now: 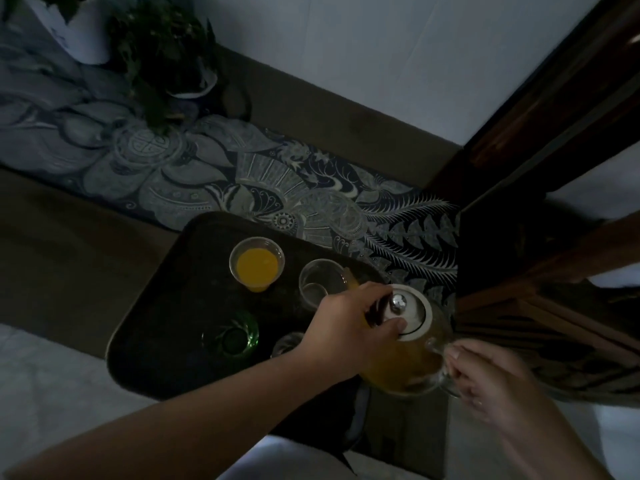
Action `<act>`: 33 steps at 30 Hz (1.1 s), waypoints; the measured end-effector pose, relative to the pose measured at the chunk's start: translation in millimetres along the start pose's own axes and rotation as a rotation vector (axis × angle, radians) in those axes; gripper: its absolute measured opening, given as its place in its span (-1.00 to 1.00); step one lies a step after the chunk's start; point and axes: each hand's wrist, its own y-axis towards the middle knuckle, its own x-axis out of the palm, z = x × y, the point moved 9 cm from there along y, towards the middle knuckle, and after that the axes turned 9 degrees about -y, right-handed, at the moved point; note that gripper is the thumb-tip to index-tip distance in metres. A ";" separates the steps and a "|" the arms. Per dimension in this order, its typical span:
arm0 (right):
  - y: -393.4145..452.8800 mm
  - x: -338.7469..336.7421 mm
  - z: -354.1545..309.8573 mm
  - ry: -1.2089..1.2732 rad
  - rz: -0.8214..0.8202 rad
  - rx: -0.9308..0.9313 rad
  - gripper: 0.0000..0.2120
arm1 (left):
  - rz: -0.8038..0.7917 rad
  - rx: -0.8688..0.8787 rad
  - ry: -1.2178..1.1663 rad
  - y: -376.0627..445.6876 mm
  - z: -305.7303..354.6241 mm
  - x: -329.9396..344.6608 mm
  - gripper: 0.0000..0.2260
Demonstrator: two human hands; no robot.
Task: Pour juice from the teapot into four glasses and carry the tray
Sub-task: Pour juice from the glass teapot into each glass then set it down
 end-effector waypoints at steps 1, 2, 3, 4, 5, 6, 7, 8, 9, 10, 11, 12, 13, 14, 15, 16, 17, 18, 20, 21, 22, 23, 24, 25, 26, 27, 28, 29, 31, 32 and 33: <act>3.9 -3.3 -0.1 -0.028 -0.009 -0.011 -0.64 | 0.016 -0.011 0.002 0.5 -3.1 2.4 -0.57; 7.3 -5.6 -0.5 -0.055 -0.021 -0.018 -0.63 | 0.030 -0.024 0.003 0.9 -6.2 4.4 -0.57; 10.5 -7.5 -1.1 -0.075 -0.032 -0.021 -0.62 | 0.044 -0.039 0.002 1.0 -9.1 5.8 -0.57; 13.5 -9.2 -1.3 -0.088 -0.042 -0.020 -0.62 | 0.056 -0.051 -0.002 1.1 -12.1 7.2 -0.57; 16.3 -10.6 -1.8 -0.102 -0.053 -0.017 -0.62 | 0.070 -0.060 -0.007 1.1 -14.7 8.3 -0.57; 18.8 -11.4 -2.6 -0.119 -0.064 -0.015 -0.63 | 0.084 -0.067 -0.011 1.0 -17.0 8.9 -0.56; 21.1 -11.8 -3.6 -0.133 -0.073 -0.015 -0.63 | 0.099 -0.075 -0.013 0.7 -18.9 9.0 -0.56; 23.0 -11.6 -4.9 -0.144 -0.080 -0.016 -0.64 | 0.112 -0.083 -0.013 0.7 -20.9 8.8 -0.56; 24.6 -11.6 -6.6 -0.154 -0.084 -0.022 -0.65 | 0.121 -0.091 -0.011 1.0 -23.1 8.7 -0.56; 26.1 -11.3 -8.1 -0.165 -0.087 -0.027 -0.66 | 0.127 -0.097 -0.011 1.1 -25.4 9.2 -0.56; 26.8 -10.2 -9.6 -0.175 -0.093 -0.029 -0.66 | 0.129 -0.105 -0.012 0.8 -27.7 9.9 -0.57; 27.0 -9.0 -11.1 -0.181 -0.100 -0.029 -0.67 | 0.130 -0.115 -0.016 0.4 -30.0 10.6 -0.57; 27.1 -7.8 -12.3 -0.185 -0.107 -0.030 -0.68 | 0.131 -0.128 -0.023 -0.2 -32.2 10.8 -0.57; 27.1 -6.7 -13.0 -0.185 -0.113 -0.029 -0.69 | 0.131 -0.140 -0.028 -0.7 -34.6 11.2 -0.57; 27.1 -5.9 -13.3 -0.186 -0.115 -0.027 -0.69 | 0.129 -0.151 -0.028 -0.9 -36.8 11.6 -0.56; 27.4 -5.3 -13.5 -0.189 -0.115 -0.026 -0.69 | 0.128 -0.159 -0.027 -0.8 -39.1 12.2 -0.56; 28.1 -5.2 -13.1 -0.192 -0.113 -0.027 -0.69 | 0.127 -0.165 -0.027 -0.7 -40.7 12.4 -0.56; 28.8 -5.3 -12.7 -0.194 -0.113 -0.027 -0.69 | 0.128 -0.171 -0.028 -0.4 -42.0 12.6 -0.56; 30.1 -6.0 -11.6 -0.196 -0.118 -0.025 -0.69 | 0.125 -0.184 -0.040 0.0 -44.3 13.9 -0.56; 30.4 -6.4 -11.8 -0.203 -0.123 -0.029 -0.69 | 0.124 -0.189 -0.048 -0.1 -44.9 14.8 -0.56; 30.4 -6.6 -12.4 -0.209 -0.128 -0.032 -0.69 | 0.124 -0.193 -0.052 -0.2 -45.7 15.6 -0.56; 30.2 -6.5 -12.7 -0.213 -0.133 -0.033 -0.69 | 0.127 -0.197 -0.051 -0.5 -46.2 16.1 -0.56; 30.0 -6.0 -13.2 -0.213 -0.137 -0.034 -0.70 | 0.132 -0.200 -0.051 -0.8 -47.0 16.3 -0.57; 29.9 -5.7 -13.5 -0.212 -0.139 -0.035 -0.69 | 0.135 -0.200 -0.053 -1.0 -47.7 16.7 -0.57; 29.9 -5.5 -13.3 -0.211 -0.138 -0.035 -0.69 | 0.135 -0.199 -0.056 -1.1 -48.6 17.7 -0.57; 30.0 -5.7 -13.0 -0.209 -0.136 -0.034 -0.69 | 0.134 -0.199 -0.060 -1.3 -49.1 18.8 -0.57; 30.0 -6.2 -12.7 -0.207 -0.132 -0.033 -0.68 | 0.132 -0.200 -0.062 -1.5 -49.5 19.7 -0.56; 30.0 -6.7 -12.6 -0.209 -0.128 -0.031 -0.68 | 0.131 -0.201 -0.064 -1.8 -49.9 20.5 -0.56; 28.9 -6.9 -13.0 -0.217 -0.131 -0.028 -0.68 | 0.136 -0.202 -0.065 -2.6 -50.3 21.1 -0.56; 28.7 -6.8 -13.2 -0.218 -0.134 -0.026 -0.68 | 0.138 -0.200 -0.062 -3.1 -50.6 21.3 -0.57; 28.5 -6.9 -13.3 -0.222 -0.135 -0.023 -0.68 | 0.140 -0.197 -0.062 -3.7 -50.7 21.6 -0.57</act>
